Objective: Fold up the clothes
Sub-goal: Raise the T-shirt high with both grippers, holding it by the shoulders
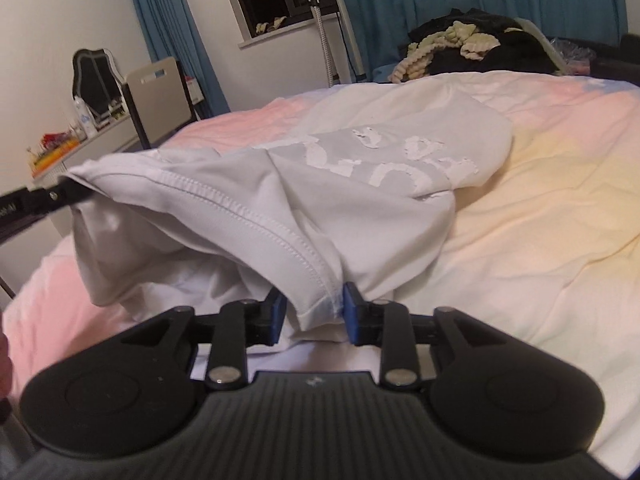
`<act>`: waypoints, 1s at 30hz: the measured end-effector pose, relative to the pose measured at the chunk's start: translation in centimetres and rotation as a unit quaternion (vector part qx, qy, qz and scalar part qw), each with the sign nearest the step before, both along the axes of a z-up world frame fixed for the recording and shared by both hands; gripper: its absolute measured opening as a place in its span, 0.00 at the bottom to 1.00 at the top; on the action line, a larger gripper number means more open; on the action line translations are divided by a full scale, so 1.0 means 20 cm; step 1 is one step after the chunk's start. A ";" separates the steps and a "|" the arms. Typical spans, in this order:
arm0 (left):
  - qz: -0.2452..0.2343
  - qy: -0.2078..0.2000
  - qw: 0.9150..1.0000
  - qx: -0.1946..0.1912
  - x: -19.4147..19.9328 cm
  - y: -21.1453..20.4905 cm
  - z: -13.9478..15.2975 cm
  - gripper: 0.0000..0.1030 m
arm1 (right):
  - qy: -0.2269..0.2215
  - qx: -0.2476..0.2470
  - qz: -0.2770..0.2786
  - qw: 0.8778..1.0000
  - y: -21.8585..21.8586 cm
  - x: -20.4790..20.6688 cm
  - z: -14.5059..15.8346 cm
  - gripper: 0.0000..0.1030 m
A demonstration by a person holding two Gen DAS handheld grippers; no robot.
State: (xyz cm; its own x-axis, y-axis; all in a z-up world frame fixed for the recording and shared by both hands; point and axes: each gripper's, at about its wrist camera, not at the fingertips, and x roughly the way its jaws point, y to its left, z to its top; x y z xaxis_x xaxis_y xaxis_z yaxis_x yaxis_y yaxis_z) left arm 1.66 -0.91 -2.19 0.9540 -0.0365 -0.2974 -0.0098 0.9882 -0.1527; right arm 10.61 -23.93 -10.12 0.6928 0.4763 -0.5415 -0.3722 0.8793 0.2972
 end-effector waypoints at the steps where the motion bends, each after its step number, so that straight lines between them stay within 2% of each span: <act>1: 0.001 0.001 1.000 -0.001 0.00 0.00 0.00 0.09 | -0.003 -0.003 0.005 1.000 0.01 -0.01 0.01 0.38; 6: 0.003 0.002 1.000 0.004 0.02 0.00 0.00 0.09 | -0.022 -0.029 0.002 0.999 0.05 -0.04 0.04 0.38; 7: 0.004 0.003 1.000 0.005 0.02 0.00 0.00 0.09 | -0.024 -0.027 -0.004 0.999 0.04 -0.04 0.04 0.35; 8: 0.006 0.004 1.000 0.005 0.02 0.00 -0.01 0.09 | -0.025 -0.026 -0.009 0.999 0.03 -0.03 0.04 0.21; 9: 0.007 0.004 1.000 0.004 0.03 -0.01 -0.01 0.09 | -0.028 -0.026 -0.017 0.999 0.03 -0.03 0.05 0.13; 11: 0.006 -0.001 1.000 0.005 0.03 -0.01 -0.01 0.09 | -0.042 -0.020 -0.031 0.998 0.00 -0.04 0.06 0.07; 14: 0.003 -0.017 1.000 0.004 0.01 -0.01 0.01 0.08 | -0.084 -0.016 -0.055 0.995 -0.02 -0.08 0.13 0.06; 18: -0.013 -0.051 0.998 -0.021 -0.06 0.03 0.11 0.07 | -0.189 0.015 -0.070 0.979 -0.06 -0.22 0.35 0.06; 21: -0.018 -0.090 0.995 -0.041 -0.14 0.07 0.26 0.07 | -0.269 0.030 -0.068 0.960 -0.08 -0.36 0.59 0.06; 24: -0.024 -0.137 0.989 -0.055 -0.22 0.10 0.50 0.07 | -0.336 0.023 -0.059 0.940 -0.07 -0.50 0.86 0.06; 30: -0.042 -0.253 0.966 -0.044 -0.43 0.12 1.10 0.07 | -0.440 0.025 -0.040 0.897 -0.09 -0.71 1.48 0.06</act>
State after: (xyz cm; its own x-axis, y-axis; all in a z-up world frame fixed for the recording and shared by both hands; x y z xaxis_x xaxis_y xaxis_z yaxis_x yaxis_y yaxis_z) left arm -6.89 1.44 19.79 0.9691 -0.1240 0.2130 0.1675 0.9654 -0.2000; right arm -3.68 -25.77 19.51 0.8743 0.4145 0.2525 -0.4186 0.9073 -0.0399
